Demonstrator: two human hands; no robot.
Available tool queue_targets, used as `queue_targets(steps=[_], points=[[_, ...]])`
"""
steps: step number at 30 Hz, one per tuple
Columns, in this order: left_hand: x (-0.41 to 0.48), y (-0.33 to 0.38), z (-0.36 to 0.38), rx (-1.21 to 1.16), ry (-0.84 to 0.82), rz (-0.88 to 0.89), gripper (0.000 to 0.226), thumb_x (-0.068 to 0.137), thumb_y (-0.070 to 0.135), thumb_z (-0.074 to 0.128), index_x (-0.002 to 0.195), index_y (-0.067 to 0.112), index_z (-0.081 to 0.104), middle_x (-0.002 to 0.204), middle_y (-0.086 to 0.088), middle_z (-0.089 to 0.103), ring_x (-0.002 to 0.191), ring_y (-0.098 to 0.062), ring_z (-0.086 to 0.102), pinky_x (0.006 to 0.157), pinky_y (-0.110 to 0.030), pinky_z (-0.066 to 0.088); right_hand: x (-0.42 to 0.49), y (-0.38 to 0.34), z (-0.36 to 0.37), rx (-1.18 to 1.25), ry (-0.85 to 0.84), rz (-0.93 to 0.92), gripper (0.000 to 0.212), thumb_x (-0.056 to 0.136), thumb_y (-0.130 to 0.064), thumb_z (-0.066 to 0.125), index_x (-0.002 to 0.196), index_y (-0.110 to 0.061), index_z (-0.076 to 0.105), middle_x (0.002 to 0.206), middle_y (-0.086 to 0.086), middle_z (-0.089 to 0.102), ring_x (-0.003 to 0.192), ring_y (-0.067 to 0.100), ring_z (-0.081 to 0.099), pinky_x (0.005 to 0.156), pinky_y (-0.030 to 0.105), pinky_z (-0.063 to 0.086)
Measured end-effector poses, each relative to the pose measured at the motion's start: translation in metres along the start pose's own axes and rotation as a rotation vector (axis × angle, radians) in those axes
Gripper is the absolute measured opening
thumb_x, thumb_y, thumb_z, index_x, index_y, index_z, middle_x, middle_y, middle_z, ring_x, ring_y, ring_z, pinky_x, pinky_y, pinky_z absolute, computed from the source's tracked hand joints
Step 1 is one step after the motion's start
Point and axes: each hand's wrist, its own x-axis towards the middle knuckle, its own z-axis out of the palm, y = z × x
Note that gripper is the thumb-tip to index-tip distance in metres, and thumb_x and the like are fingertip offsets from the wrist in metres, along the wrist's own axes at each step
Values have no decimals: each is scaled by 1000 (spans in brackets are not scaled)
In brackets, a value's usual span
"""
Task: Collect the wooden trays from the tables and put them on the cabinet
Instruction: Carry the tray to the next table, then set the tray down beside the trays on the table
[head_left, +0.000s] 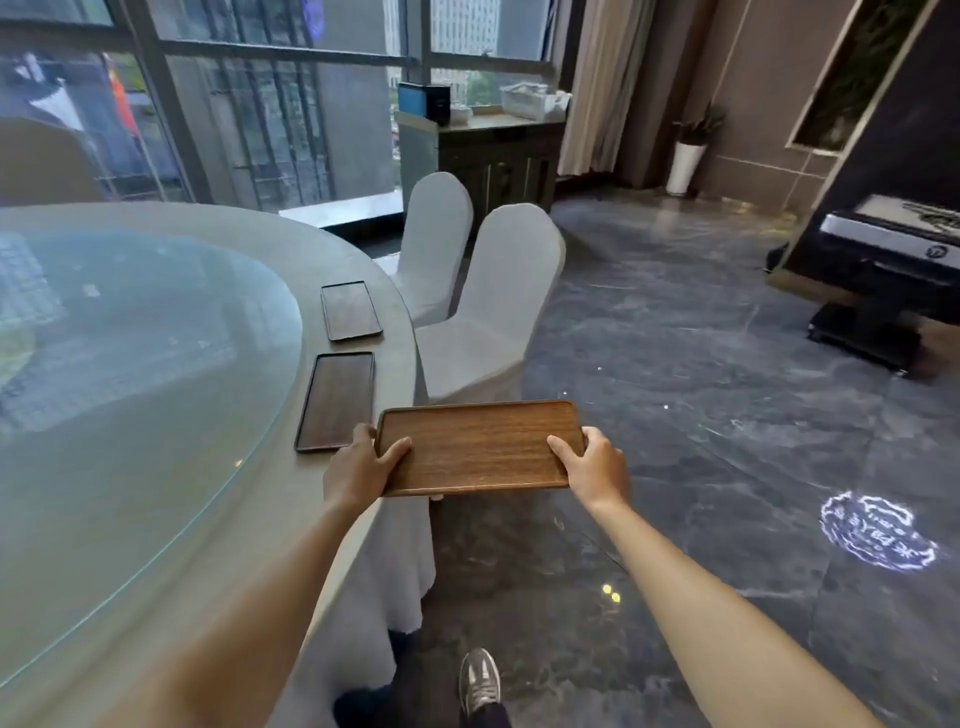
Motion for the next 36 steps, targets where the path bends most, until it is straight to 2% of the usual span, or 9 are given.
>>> queue_targets(steps=[5,9,11,15,19,22,27,32,36], points=[[99,10,23,-30,45,-90,55,86,54,48,117,9,45,109,-17,66,100,-38,60,81,-42,45,120,-22,45,-22,-95,-59,41,88,-43,56,108,-7,60,106,13,69,100,33,61,76,35,45],[176,19,16,-51,121,-176,55,86,52,50,117,7,46,110,-21,65,101,-39,60,83,-43,45,214,-67,80,-33,-189,-154,41,89,-44,54,109,-8,58,106,11,68,97,29,62,69,29,39],[205,17,8,-70,171,-233,56,86,51,51,119,6,46,115,-22,64,105,-39,59,86,-43,44,252,-92,101,-20,-235,-213,42,90,-44,54,111,-8,58,105,10,67,95,27,61,67,28,36],[239,-5,-3,-98,283,-400,54,86,49,52,116,5,47,116,-21,64,107,-40,58,86,-42,44,306,-135,154,-48,-377,-339,43,89,-44,54,111,-7,57,105,12,67,97,29,60,72,30,39],[243,-35,-9,-109,372,-582,55,86,52,51,116,6,47,113,-18,65,105,-37,59,82,-39,44,330,-167,213,-77,-513,-440,45,88,-46,54,114,-8,56,106,13,68,99,31,60,73,33,41],[240,-57,-10,-104,450,-738,56,86,53,50,116,5,47,115,-16,64,105,-36,59,83,-38,44,340,-193,261,-103,-655,-537,50,88,-48,54,120,-11,55,109,12,68,102,32,60,81,37,45],[235,-76,-4,-89,593,-994,54,86,53,48,113,6,48,110,-15,66,101,-35,61,78,-38,46,348,-225,329,-113,-873,-719,52,89,-45,53,127,-10,50,112,11,67,104,28,60,79,32,45],[216,-66,23,-44,680,-1269,47,90,52,40,106,7,46,101,-16,66,94,-35,62,71,-35,44,349,-236,374,-227,-1086,-917,39,98,-36,35,121,-9,51,107,17,67,102,36,60,82,40,48],[196,-51,53,-23,681,-1453,48,91,52,36,106,7,43,99,-17,66,94,-36,61,69,-35,41,341,-231,391,-311,-1186,-1078,36,100,-30,27,115,-8,51,102,16,66,96,35,61,72,37,43]])
